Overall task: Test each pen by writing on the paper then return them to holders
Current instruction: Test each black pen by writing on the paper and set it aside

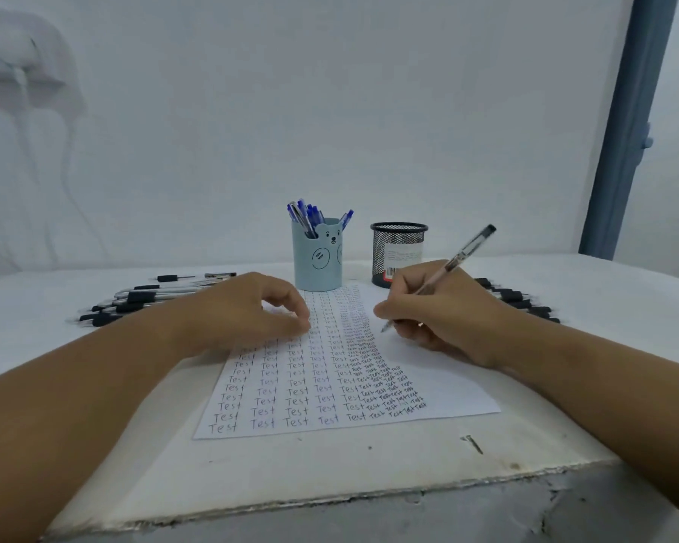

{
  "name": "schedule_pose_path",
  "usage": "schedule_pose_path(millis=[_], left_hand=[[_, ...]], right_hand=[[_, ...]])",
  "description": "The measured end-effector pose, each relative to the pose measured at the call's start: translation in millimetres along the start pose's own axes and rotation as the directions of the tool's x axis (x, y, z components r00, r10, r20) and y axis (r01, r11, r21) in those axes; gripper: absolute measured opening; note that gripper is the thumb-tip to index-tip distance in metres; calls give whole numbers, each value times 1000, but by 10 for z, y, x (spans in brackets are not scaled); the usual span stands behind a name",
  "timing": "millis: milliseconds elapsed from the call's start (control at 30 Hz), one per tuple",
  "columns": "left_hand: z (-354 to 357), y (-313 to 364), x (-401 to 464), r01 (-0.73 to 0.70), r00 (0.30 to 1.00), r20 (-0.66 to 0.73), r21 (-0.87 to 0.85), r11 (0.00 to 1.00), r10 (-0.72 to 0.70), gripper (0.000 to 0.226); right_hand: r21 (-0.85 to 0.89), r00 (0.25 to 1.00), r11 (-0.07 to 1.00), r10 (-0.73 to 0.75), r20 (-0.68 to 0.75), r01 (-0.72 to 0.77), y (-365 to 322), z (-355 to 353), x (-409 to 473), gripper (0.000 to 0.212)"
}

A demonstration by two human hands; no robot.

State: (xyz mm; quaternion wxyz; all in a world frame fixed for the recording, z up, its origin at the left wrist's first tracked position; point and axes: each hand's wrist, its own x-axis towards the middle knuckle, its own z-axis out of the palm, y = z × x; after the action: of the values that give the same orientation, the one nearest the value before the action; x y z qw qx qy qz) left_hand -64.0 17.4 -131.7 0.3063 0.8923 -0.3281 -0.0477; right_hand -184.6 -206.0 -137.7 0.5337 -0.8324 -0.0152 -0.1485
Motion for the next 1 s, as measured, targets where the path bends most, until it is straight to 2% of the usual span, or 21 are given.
schedule_pose_path(millis=[100, 267, 433, 1000], left_hand=[[-18, -10, -13, 23, 999, 30, 57, 998, -25, 16], [-40, 6, -4, 47, 998, 44, 62, 997, -50, 19], [-41, -14, -11, 51, 997, 54, 46, 998, -54, 20], [-36, -17, -10, 54, 996, 63, 39, 998, -56, 20]], right_hand=[[-76, 999, 996, -38, 14, 39, -13, 14, -38, 45], [-9, 993, 996, -90, 81, 92, -51, 31, -88, 37], [-181, 996, 980, -72, 62, 82, 6, 33, -52, 42], [-234, 996, 969, -63, 69, 78, 26, 45, -42, 39]])
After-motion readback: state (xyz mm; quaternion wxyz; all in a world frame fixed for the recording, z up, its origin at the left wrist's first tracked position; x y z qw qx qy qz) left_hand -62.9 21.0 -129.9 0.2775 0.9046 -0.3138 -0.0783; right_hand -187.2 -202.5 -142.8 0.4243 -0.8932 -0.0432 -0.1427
